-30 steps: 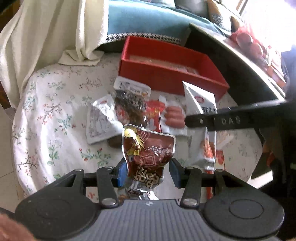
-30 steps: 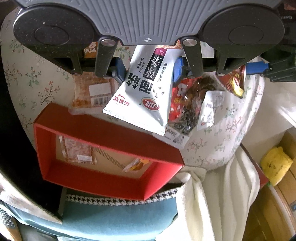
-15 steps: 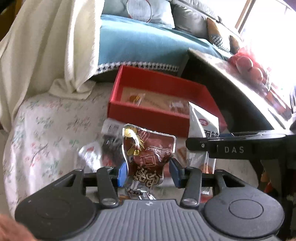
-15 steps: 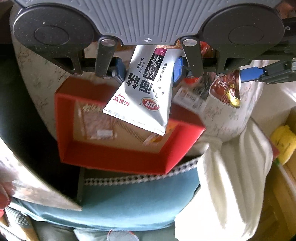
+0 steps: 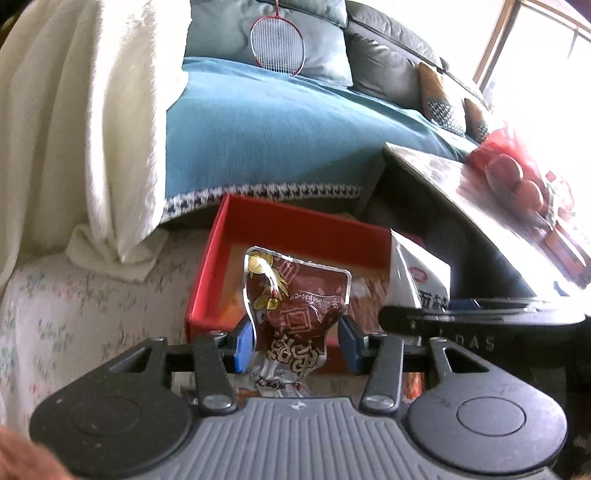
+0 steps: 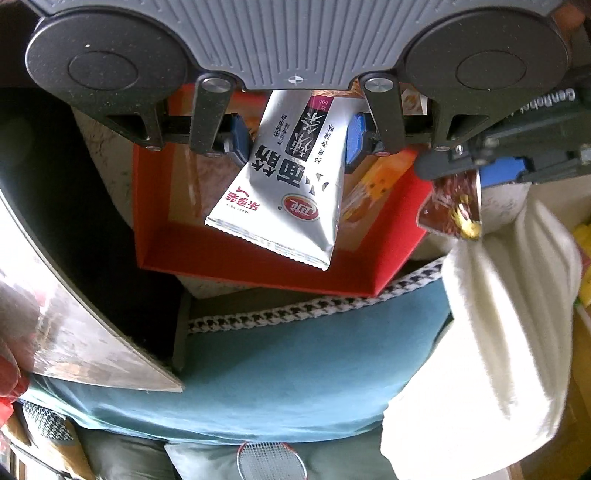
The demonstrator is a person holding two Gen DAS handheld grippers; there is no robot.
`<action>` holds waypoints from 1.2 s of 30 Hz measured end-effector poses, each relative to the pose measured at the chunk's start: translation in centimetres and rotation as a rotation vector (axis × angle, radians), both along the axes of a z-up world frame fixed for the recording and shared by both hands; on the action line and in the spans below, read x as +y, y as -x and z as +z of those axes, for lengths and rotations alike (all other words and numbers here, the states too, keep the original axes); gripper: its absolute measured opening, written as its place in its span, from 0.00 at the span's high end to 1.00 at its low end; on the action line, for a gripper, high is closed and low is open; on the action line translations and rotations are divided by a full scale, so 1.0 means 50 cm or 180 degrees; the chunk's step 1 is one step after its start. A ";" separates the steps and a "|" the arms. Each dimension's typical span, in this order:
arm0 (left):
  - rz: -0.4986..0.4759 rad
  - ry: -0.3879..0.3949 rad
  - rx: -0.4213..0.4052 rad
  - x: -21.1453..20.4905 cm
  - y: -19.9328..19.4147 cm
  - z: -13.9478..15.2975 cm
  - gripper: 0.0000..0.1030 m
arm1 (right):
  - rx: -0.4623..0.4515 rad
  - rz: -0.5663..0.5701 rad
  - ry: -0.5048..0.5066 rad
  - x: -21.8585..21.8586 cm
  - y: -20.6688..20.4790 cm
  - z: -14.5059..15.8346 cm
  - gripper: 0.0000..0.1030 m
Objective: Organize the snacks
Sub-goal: 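Lift both held snacks and carry them over the red box, then lower both snacks into the red box and open both tools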
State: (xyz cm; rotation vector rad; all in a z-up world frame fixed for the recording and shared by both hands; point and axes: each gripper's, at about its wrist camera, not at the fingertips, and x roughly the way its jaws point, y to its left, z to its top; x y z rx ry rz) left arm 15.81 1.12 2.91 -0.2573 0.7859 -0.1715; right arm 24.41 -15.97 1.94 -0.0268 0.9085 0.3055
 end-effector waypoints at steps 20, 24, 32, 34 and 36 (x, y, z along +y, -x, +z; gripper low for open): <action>0.0051 -0.0260 0.0101 -0.052 -0.174 -0.056 0.60 | 0.0210 -0.0191 0.0225 -0.008 -0.160 -0.087 0.45; 0.0056 -0.0290 0.0195 -0.052 -0.183 -0.072 0.60 | 0.0245 -0.0206 0.0292 -0.003 -0.165 -0.104 0.44; 0.0069 -0.0299 0.0238 -0.050 -0.180 -0.071 0.59 | 0.0210 -0.0248 0.0306 -0.004 -0.162 -0.099 0.35; 0.0069 -0.0307 0.0226 -0.050 -0.179 -0.070 0.59 | 0.0201 -0.0246 0.0308 -0.004 -0.161 -0.097 0.34; 0.0061 -0.0332 0.0176 -0.052 -0.177 -0.064 0.57 | 0.0208 -0.0238 0.0300 -0.004 -0.160 -0.096 0.34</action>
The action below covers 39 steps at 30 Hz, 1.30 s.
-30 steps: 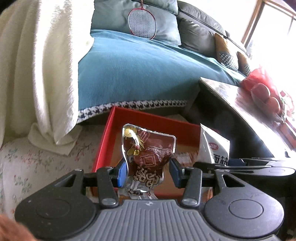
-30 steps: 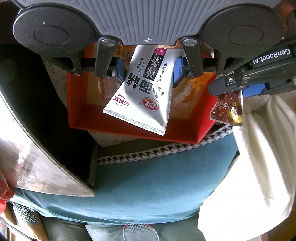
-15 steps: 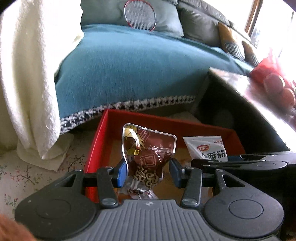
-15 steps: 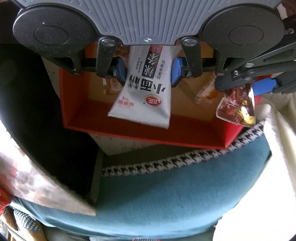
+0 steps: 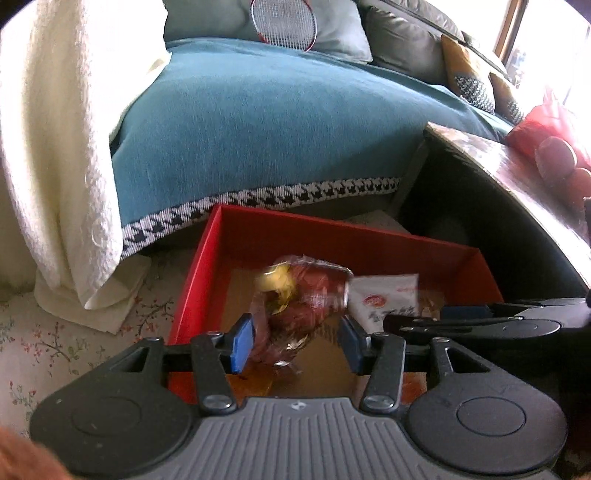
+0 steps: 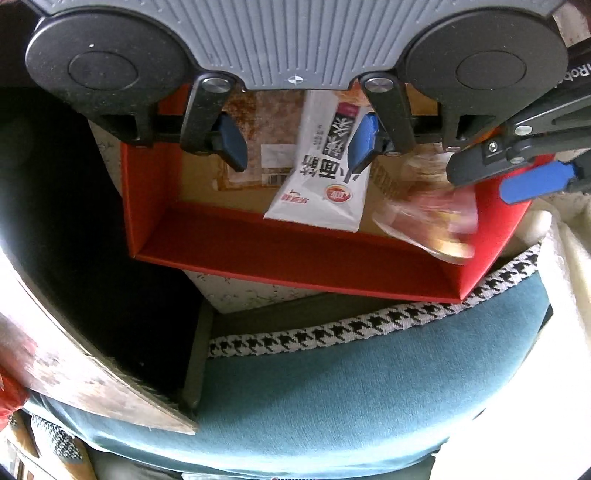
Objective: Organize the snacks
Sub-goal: 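Lower both snacks into the red box and open both tools, then move both tools back from the red box to the snack pile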
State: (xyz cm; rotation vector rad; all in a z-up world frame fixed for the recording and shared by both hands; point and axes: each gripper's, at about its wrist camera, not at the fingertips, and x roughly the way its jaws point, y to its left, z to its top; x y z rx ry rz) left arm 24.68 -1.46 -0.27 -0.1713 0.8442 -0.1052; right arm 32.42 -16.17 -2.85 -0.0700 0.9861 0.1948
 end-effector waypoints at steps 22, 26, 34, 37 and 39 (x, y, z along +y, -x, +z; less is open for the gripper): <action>0.0039 -0.0093 -0.0073 0.011 0.033 0.025 0.48 | -0.0030 0.0053 0.0065 0.007 0.042 0.024 0.28; 0.0006 -0.0149 -0.0094 0.015 0.054 0.031 0.47 | -0.0029 0.0081 0.0063 0.012 0.053 0.029 0.27; 0.0027 -0.0215 -0.0012 0.047 0.093 0.028 0.46 | 0.0030 0.0150 0.0103 0.012 0.093 0.021 0.26; 0.0008 -0.0241 0.0029 0.059 0.117 0.027 0.46 | 0.0043 0.0183 0.0099 0.012 0.115 0.023 0.25; 0.0000 -0.0231 0.0076 0.068 0.136 0.024 0.46 | 0.0037 0.0208 0.0075 0.014 0.133 0.028 0.24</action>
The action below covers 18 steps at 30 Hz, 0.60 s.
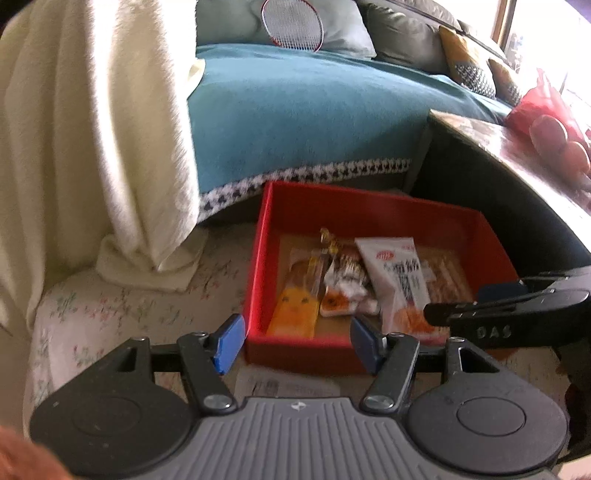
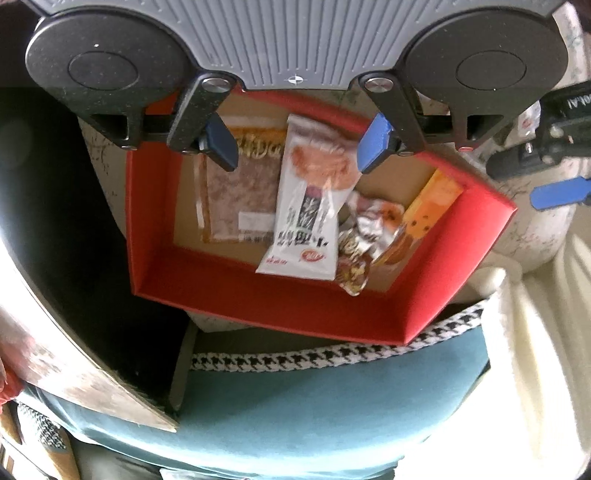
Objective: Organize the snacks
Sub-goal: 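Move both tools back from the red box to the snack pile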
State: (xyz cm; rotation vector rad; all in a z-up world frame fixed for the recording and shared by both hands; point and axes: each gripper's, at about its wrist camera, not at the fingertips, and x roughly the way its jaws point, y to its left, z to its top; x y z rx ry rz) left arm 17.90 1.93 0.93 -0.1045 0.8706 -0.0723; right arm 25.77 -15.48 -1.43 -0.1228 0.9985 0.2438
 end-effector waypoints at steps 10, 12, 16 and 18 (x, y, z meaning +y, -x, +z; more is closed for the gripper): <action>0.0106 -0.0004 0.0272 0.054 0.108 -0.024 0.41 | -0.0073 0.0119 -0.0163 0.000 0.119 0.029 0.21; 0.0216 0.0003 0.0356 0.069 0.120 -0.036 0.41 | -0.0077 0.0157 -0.0194 0.000 0.139 0.034 0.21; 0.0387 -0.0018 0.0522 0.086 0.133 -0.066 0.41 | -0.0074 0.0210 -0.0213 0.003 0.173 0.038 0.20; 0.0434 0.0000 0.0628 0.087 0.135 -0.083 0.41 | -0.0057 0.0232 -0.0222 0.002 0.191 0.037 0.20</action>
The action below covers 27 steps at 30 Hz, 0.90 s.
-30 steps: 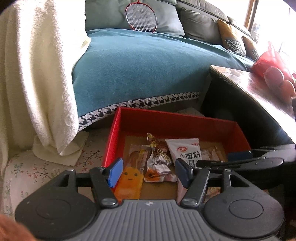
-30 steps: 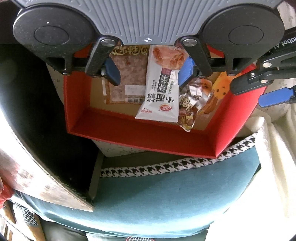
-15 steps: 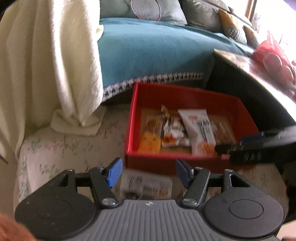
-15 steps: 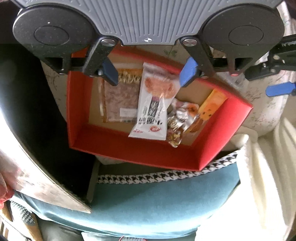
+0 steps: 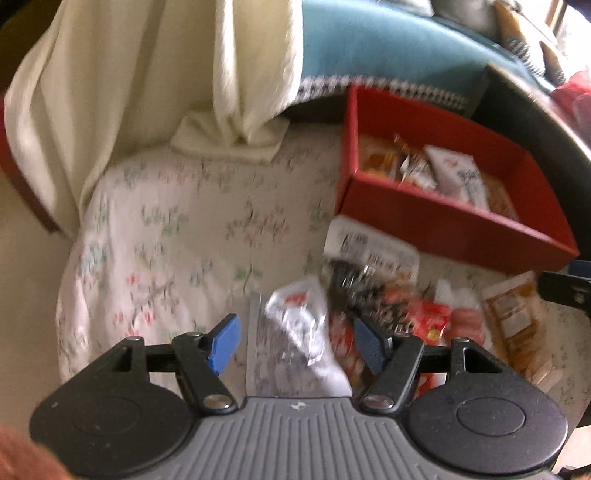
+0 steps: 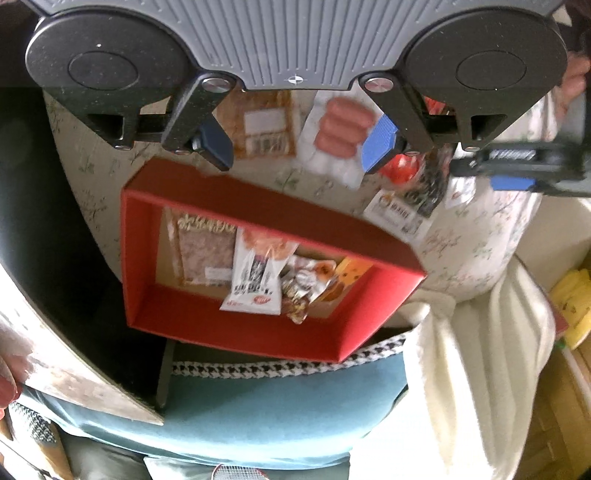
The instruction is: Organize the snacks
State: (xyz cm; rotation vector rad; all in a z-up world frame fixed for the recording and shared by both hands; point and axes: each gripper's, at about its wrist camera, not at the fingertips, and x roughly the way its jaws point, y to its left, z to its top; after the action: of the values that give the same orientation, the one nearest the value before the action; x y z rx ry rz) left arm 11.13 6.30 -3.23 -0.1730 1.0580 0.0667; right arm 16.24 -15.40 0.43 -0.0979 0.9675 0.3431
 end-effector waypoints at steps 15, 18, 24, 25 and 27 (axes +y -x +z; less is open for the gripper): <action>0.0212 0.0003 0.0060 0.006 -0.014 -0.038 0.54 | 0.0225 -0.0352 0.0116 -0.082 0.119 -0.043 0.18; 0.0174 0.0050 0.0081 0.009 -0.002 -0.032 0.54 | 0.0379 -0.0459 0.0214 -0.095 0.140 -0.071 0.18; 0.0105 0.0180 0.0087 0.024 0.039 -0.016 0.55 | 0.0648 -0.0350 0.0360 -0.061 0.166 -0.122 0.18; 0.0108 0.0215 0.0085 0.027 0.048 -0.014 0.55 | 0.0669 -0.0306 0.0407 -0.050 0.169 -0.129 0.17; 0.0081 0.0283 0.0063 0.030 0.069 -0.009 0.55 | 0.0698 -0.0234 0.0520 -0.032 0.173 -0.142 0.17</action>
State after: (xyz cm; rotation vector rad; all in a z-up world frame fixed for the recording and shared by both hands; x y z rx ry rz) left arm 7.69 7.78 -3.68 -0.2666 1.0793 0.0443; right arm 7.58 -16.99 -6.68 -0.1755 1.2129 0.2092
